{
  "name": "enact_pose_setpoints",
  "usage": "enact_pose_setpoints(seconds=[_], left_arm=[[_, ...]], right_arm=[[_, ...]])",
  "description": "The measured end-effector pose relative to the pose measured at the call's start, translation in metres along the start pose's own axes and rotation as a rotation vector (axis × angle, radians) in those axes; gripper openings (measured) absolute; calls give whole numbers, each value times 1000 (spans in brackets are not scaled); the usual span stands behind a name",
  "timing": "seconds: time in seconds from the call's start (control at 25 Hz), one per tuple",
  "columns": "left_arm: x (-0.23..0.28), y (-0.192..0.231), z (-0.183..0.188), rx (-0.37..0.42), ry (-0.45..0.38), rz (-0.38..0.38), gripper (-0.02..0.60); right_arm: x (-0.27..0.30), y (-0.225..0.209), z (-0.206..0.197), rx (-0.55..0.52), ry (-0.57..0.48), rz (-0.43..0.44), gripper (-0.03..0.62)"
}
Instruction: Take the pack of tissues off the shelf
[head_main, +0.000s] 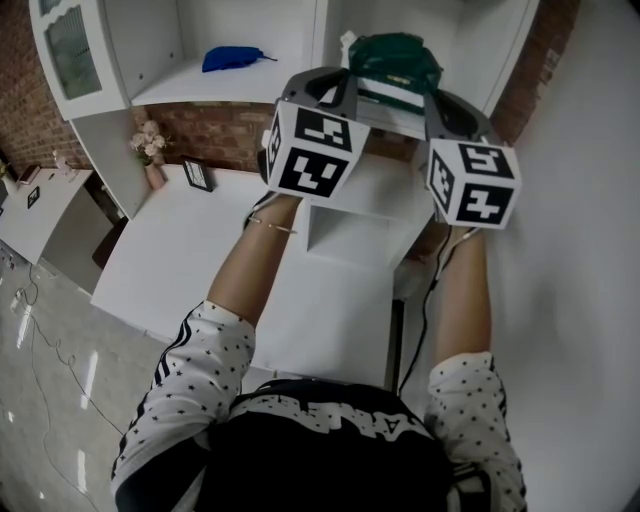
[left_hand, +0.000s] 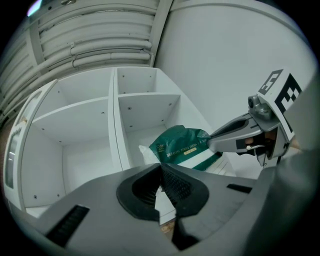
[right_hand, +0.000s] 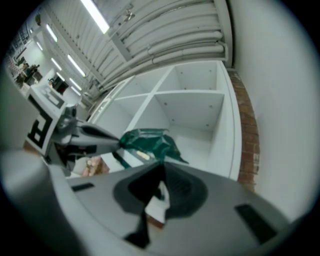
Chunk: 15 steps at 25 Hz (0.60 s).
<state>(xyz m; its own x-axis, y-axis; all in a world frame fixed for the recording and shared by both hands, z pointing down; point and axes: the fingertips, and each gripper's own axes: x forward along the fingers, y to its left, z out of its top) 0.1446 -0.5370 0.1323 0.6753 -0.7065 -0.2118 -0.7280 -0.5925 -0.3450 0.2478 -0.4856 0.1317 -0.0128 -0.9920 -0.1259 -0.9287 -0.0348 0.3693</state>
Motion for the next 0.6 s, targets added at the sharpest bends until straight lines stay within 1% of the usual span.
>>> enact_pose_setpoints(seconds=[0.28,0.6], left_arm=[[-13,-2,4,2,-39,12,35],[-26,-4,1,2,-47,8,35]], right_arm=[[-12,6,6,-20,-33,-11,45],[-25,15,6,-16,-52,-12,44]])
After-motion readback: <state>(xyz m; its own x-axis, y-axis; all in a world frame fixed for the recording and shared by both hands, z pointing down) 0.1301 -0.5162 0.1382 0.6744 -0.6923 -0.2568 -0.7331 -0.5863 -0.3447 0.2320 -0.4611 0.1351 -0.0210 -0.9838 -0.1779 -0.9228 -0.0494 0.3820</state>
